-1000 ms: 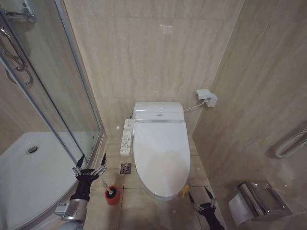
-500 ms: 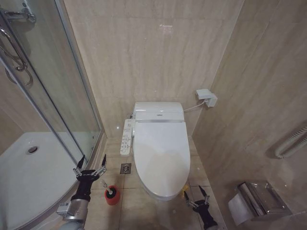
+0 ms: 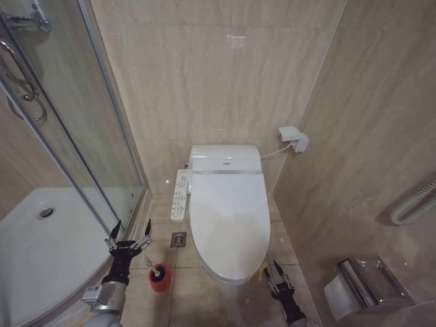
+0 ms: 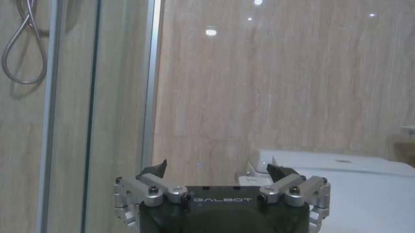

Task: Open the toilet lid, clean the toilet bowl with a toilet brush, close the toilet lid, and flush.

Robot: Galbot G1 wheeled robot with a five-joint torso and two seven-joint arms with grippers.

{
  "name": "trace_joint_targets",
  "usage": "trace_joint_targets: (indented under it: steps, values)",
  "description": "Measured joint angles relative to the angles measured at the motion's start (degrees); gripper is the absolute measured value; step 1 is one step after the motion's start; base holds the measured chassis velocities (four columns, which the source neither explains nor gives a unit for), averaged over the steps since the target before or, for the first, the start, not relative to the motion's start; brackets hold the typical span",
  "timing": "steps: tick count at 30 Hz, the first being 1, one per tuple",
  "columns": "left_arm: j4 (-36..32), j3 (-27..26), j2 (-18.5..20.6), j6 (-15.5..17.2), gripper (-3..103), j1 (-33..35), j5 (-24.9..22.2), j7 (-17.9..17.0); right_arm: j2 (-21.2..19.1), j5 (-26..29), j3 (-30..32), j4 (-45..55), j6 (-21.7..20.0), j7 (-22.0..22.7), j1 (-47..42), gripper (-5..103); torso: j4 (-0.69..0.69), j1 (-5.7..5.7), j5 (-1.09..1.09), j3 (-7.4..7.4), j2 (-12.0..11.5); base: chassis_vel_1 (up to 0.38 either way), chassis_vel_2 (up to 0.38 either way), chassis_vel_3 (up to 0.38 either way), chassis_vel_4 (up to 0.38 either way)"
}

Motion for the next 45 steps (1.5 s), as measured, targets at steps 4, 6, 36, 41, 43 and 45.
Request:
trace_joint_targets:
  steps: [4, 6, 36, 41, 43, 45]
  values:
    - [0.1, 0.2, 0.0, 0.0, 100, -0.2, 0.0, 0.0, 0.2, 0.1, 0.0, 1.1, 0.2, -0.4, -1.0, 43, 0.00, 0.00, 0.00, 0.00, 0.0, 0.000, 0.000, 0.000, 0.000]
    - [0.1, 0.3, 0.0, 0.0, 100, -0.3, 0.0, 0.0, 0.3, 0.1, 0.1, 2.0, 0.2, -0.4, -1.7, 43, 0.00, 0.00, 0.00, 0.00, 0.0, 0.000, 0.000, 0.000, 0.000]
    - [3.0, -1.4, 0.9, -0.2, 100, -4.0, -2.0, -0.1, 2.6, 3.7, 1.1, 32.9, 1.2, 2.0, -18.5, 0, -0.01, 0.00, 0.00, 0.00, 0.0, 0.000, 0.000, 0.000, 0.000]
    - [4.9, -2.5, 1.4, -0.2, 100, -5.3, -2.5, -0.1, 2.3, 3.9, 1.0, 42.3, -0.3, 3.1, -20.7, 0, -0.01, 0.00, 0.00, 0.00, 0.0, 0.000, 0.000, 0.000, 0.000]
    - [5.1, -2.5, 1.4, -0.2, 100, -5.5, -2.5, -0.2, 2.1, 4.0, 1.0, 44.5, -0.7, 3.3, -21.2, 0, -0.01, 0.00, 0.00, 0.00, 0.0, 0.000, 0.000, 0.000, 0.000]
    - [5.2, -2.3, 1.3, -0.1, 100, -5.5, -2.4, -0.2, 1.7, 4.4, 1.1, 48.2, -1.5, 3.7, -21.8, 0, -0.01, 0.00, 0.00, 0.00, 0.0, 0.000, 0.000, 0.000, 0.000]
